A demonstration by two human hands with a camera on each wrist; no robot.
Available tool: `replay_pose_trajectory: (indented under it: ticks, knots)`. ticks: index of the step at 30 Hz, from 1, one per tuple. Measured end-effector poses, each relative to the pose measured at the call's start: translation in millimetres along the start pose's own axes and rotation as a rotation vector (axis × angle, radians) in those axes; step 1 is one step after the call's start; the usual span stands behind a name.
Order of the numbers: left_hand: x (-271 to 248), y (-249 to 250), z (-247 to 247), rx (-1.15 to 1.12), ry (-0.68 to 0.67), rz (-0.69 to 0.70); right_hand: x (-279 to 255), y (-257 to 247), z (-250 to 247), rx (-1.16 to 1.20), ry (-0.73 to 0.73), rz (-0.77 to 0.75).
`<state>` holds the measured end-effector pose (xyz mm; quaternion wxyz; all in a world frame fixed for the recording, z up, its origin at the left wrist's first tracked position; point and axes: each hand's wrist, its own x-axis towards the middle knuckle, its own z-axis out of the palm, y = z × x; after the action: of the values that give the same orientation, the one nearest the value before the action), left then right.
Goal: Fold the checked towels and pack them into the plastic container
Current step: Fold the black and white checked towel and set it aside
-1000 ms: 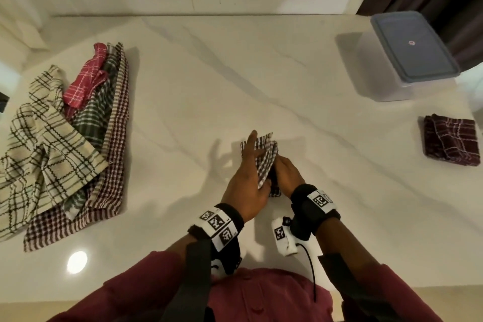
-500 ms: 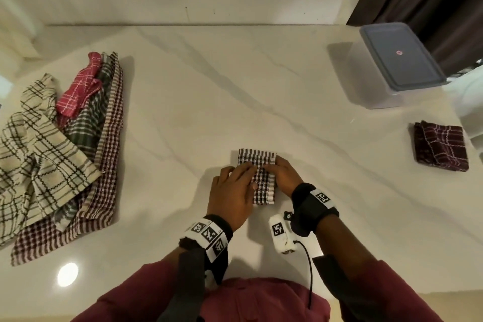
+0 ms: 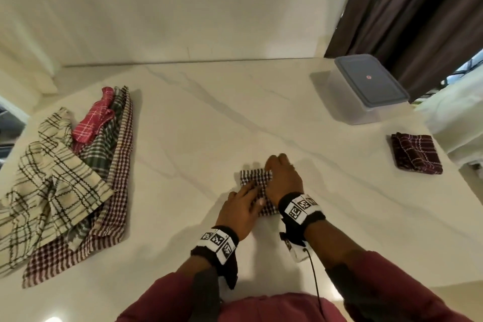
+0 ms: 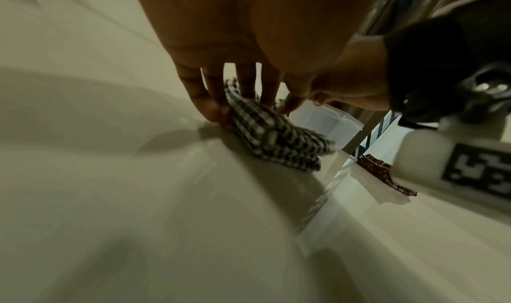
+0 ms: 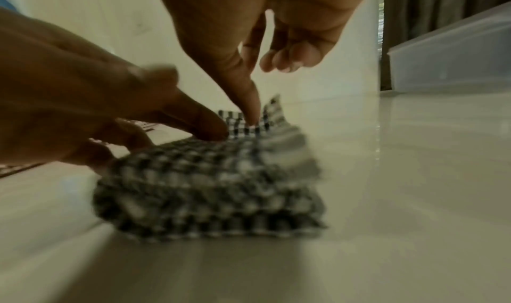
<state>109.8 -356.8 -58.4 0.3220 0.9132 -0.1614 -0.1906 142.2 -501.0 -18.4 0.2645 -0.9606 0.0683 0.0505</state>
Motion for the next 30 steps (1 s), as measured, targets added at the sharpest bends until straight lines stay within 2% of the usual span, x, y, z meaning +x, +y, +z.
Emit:
replay_pose_trajectory:
  ticks: [1, 3, 5, 10, 12, 14, 18, 23, 27, 30]
  knots:
    - [-0.7, -0.6, 0.7, -0.096, 0.009, 0.022, -3.5, -5.6, 1.4, 0.009, -0.083, -0.03]
    - [-2.2, -3.1, 4.2, -0.183, 0.032, 0.078, -9.0, -6.6, 10.2, 0.041, -0.217, 0.008]
    - [-7.5, -3.0, 8.9, -0.24, 0.088, 0.086, -16.1, 0.0, 17.5, 0.109, -0.256, 0.092]
    - [-26.4, 3.8, 14.3, -0.216, 0.281, -0.097, -27.5, 17.5, 16.7, 0.09, -0.296, 0.084]
    - [-26.8, 13.7, 14.8, -0.26, 0.205, -0.185, -31.3, 26.9, 14.8, 0.055, -0.286, 0.085]
    - [-22.3, 28.5, 19.3, -0.249, 0.065, -0.213, -37.0, 40.5, 10.2, 0.029, -0.28, 0.085]
    - [-3.2, 74.6, 35.9, -0.211, -0.085, -0.119, -51.2, 83.0, -19.5, 0.088, -0.216, 0.161]
    - [31.0, 122.3, 88.0, -0.181, -0.282, 0.056, -80.3, 163.7, -63.6, 0.038, -0.078, 0.288]
    - [67.8, 157.6, 116.9, 0.099, -0.186, 0.167, -99.9, 216.4, -75.3, 0.006, -0.069, 0.353]
    - [97.1, 181.5, 122.2, 0.237, -0.231, 0.142, -103.5, 242.7, -75.2, 0.032, 0.071, 0.334]
